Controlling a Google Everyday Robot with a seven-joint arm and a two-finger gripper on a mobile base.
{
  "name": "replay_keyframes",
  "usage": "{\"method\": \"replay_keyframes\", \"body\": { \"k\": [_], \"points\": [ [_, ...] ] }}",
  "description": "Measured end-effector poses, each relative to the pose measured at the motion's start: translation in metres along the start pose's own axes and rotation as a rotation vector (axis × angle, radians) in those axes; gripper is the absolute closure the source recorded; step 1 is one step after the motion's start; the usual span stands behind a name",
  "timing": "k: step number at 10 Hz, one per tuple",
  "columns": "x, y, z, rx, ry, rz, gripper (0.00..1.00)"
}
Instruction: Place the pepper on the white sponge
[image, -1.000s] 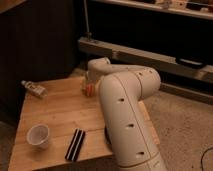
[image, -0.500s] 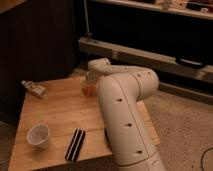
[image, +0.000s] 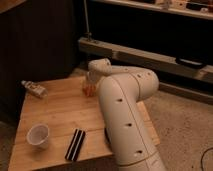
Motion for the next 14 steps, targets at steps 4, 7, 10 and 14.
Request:
{"method": "replay_keyframes", "body": {
  "k": [4,7,10,14],
  "points": [
    [0.004,-0.018,0.000,0.015,-0.008,-0.031,0.92],
    [0.003,-0.020,-0.014,0.014,-0.020,-0.069,1.00],
    [0.003,-0.012,-0.054,0.050,0.009,-0.063,1.00],
    [-0.010,0.024,-0.144,0.152,0.097,-0.029,1.00]
  ]
}}
